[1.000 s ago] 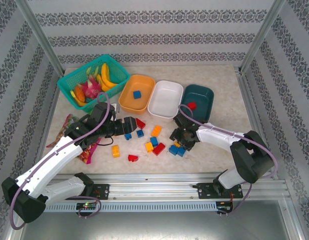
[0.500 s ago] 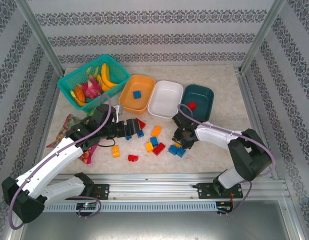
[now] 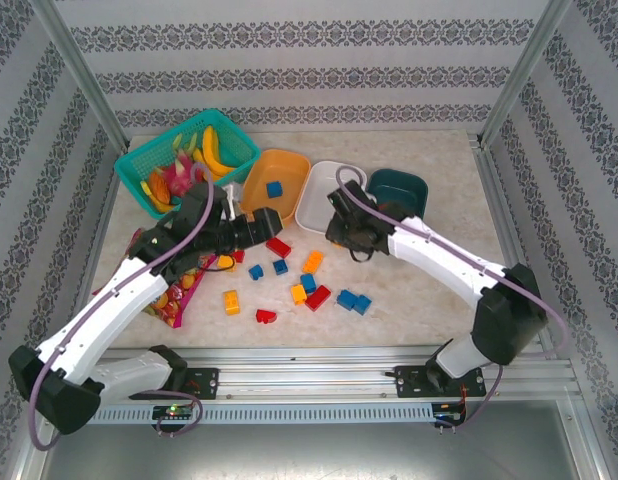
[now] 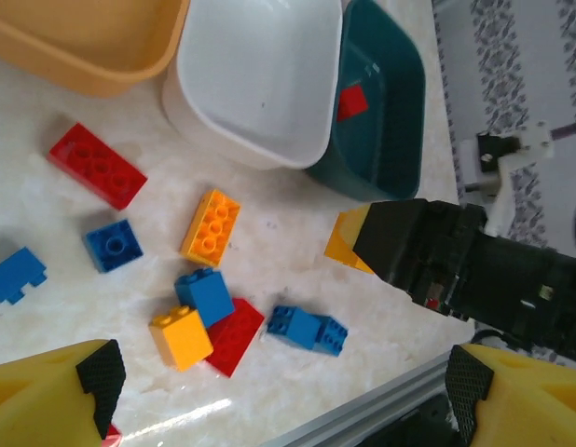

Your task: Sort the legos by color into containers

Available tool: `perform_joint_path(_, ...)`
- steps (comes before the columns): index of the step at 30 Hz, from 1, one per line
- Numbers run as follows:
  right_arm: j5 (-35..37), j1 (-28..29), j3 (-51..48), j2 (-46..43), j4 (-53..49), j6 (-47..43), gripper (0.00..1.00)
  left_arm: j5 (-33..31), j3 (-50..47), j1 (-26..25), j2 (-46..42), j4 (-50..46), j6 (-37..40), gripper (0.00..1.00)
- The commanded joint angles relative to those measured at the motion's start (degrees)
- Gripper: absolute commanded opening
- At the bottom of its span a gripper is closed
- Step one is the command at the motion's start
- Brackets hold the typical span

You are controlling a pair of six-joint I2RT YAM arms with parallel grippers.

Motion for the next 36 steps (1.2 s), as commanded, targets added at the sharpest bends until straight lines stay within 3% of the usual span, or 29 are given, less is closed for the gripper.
perform_joint_path(1,-0.7,-2.8,6.5,8.4,-0.7,-6.2,0.3,2.0,4.2,3.5,4.2,1.3,-0.6,0.92)
perform_joint_path(8,-5.8,-8.9,23.1,27.1,-3.2,-10.1,0.31,3.3,11.1,8.5,13.6,3.2,-0.3,0.92)
perform_joint_path(13,-9.2,-11.0,34.5,38.5,-7.7,-11.5,0.31,3.7,13.6,9.4,17.6,3.3,0.9,0.92)
perform_joint_path(18,-8.9,-11.5,41.2,43.9,-12.3,-11.1,0.46,3.0,13.4,9.4,18.5,1.2,2.2,0.92)
perform_joint_path(23,-7.6,-11.4,42.0,42.5,-12.8,-11.1,0.64,1.5,11.8,9.6,17.2,-1.3,2.0,0.91)
perform_joint_path(25,-7.3,-11.4,41.8,40.6,-12.8,-11.4,0.66,1.0,11.2,9.5,16.5,-2.2,2.0,0.91)
perform_joint_path(36,-4.4,-9.0,32.9,17.7,-6.1,-16.0,0.65,-3.9,12.1,9.5,12.1,-13.9,6.8,0.89)
